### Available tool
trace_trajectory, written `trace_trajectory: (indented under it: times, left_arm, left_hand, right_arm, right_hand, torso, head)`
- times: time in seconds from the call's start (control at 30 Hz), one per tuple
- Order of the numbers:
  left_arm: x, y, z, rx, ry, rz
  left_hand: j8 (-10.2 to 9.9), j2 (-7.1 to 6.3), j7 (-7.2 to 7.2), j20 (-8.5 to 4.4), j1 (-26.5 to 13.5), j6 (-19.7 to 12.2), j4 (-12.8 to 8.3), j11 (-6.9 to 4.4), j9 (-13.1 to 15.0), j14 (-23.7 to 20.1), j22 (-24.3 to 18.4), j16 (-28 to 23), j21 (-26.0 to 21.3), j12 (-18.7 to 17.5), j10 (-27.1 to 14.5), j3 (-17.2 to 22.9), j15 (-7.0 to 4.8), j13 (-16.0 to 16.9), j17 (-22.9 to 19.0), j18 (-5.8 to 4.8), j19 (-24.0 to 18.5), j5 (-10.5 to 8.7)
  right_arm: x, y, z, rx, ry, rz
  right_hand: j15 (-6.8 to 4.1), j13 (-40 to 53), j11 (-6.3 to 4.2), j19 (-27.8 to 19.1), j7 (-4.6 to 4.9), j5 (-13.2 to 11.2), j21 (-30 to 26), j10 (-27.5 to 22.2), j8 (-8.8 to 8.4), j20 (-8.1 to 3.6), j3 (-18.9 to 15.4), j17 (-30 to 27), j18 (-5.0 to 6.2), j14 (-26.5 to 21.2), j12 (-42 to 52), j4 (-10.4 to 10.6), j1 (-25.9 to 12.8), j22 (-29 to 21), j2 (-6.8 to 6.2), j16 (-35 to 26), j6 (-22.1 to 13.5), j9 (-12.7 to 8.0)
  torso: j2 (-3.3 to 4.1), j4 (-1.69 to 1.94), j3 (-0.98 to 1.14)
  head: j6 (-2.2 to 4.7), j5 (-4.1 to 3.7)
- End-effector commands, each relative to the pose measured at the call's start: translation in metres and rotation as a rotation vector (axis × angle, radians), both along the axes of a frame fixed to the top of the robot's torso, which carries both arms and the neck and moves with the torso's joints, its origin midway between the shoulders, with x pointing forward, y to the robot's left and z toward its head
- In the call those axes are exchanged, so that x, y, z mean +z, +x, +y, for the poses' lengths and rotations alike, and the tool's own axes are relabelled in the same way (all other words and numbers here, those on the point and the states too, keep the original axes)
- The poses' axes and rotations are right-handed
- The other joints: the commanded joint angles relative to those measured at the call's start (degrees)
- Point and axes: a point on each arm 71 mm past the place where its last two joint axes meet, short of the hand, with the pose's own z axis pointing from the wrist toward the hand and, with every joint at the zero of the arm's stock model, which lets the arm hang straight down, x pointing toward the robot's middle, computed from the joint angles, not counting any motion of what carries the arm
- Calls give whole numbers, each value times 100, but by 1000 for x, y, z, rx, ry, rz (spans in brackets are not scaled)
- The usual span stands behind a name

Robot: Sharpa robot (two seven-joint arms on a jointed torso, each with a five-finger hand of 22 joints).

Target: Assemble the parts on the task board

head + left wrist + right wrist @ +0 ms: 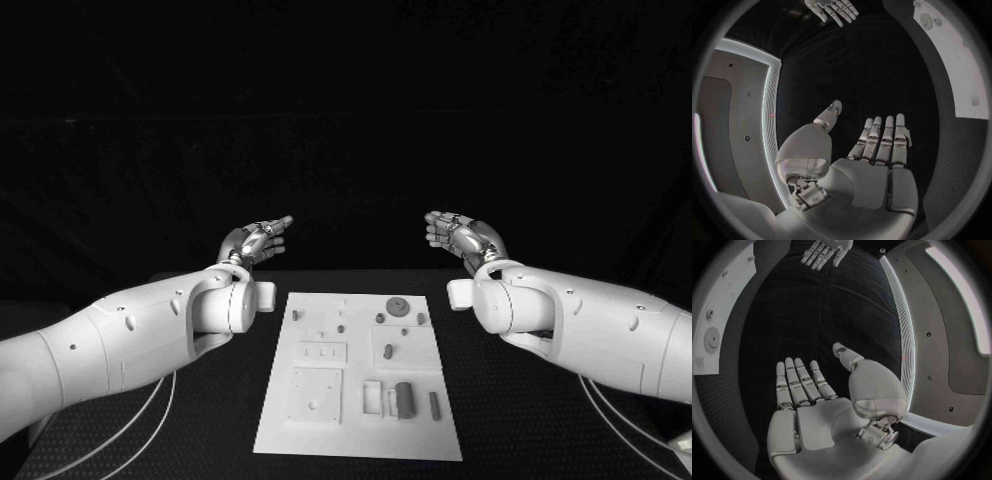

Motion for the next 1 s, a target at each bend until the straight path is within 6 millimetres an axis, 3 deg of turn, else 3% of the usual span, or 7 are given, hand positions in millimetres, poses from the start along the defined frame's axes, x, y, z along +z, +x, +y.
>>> trace_trajectory:
  times: [0.03,0.47,0.5,0.7,0.87,0.9,1.0]
  left_arm:
    - [-2,14,0,-122,-22,131]
    - [9,37,15,-139,13,194]
    - [3,29,4,-314,38,223]
    - [3,20,-3,-442,71,209]
    - [5,10,-6,-523,121,189]
    - [5,7,-8,-537,127,184]
    - [7,0,-13,-561,121,180]
  left_hand:
    - [53,13,44,-14,80,70,-10,48,50,102,60,62,45,33,117,44,5,17,60,-43,93,19]
    - [322,114,333,-307,293,654,-84,267,155,1306,193,750,419,456,1030,194,25,173,326,117,971,27]
    - [359,139,371,-333,355,758,-119,279,164,1405,210,800,459,540,1193,225,-4,208,352,139,1061,29]
    - [368,161,408,-358,707,1017,-167,274,120,1486,208,800,447,684,1563,346,-22,264,376,124,1142,35]
    - [377,106,390,-410,908,1135,-179,247,104,1742,244,933,514,741,1726,372,-77,288,453,158,1295,37]
    - [373,34,410,-464,1114,1165,-178,212,96,1949,292,1053,607,807,1860,412,-149,322,520,206,1462,34]
    - [350,10,400,-487,1239,1231,-179,198,67,2000,313,1072,623,799,1912,368,-157,330,573,188,1516,34]
  right_arm:
    - [-1,11,3,195,3,98]
    - [10,33,-14,274,-48,160]
    - [13,50,-28,311,-571,-15]
    - [11,52,-31,359,-723,-48]
    - [10,54,-28,403,-881,-95]
    - [10,54,-27,411,-909,-104]
    - [10,54,-24,431,-963,-118]
  right_hand:
    - [22,43,-30,571,476,54,77,669,320,29,194,157,302,557,213,-492,358,233,-45,300,594,140]
    - [-337,62,-261,1611,348,51,215,1550,520,3,336,419,661,1554,402,-771,713,234,-220,728,1319,172]
    - [-373,74,-290,1704,332,52,221,1632,519,3,328,460,694,1633,412,-774,749,226,-230,751,1366,176]
    - [-643,90,-356,2292,274,52,354,1863,483,-16,281,750,876,2174,358,-778,892,245,-298,939,1556,186]
    - [-896,103,-416,2860,267,52,584,2039,451,-192,263,995,876,2694,357,-778,933,284,-319,1165,1619,187]
    - [-1107,127,-489,3397,269,48,879,2164,475,-362,244,1196,876,3250,402,-773,1002,316,-348,1523,1691,201]
    - [-1207,119,-580,3834,242,52,1111,2263,462,-578,197,1433,876,3580,366,-776,1032,310,-385,1794,1777,206]
  torso:
    - [-1,0,-1]
    - [-1,0,-1]
    - [11,2,2]
    - [30,39,13]
    - [92,110,39]
    - [108,127,45]
    - [157,185,61]
  head:
    - [-2,0]
    - [-2,0]
    - [-47,8]
    - [-34,-36]
    - [-56,-109]
    - [-51,-127]
    - [-9,-182]
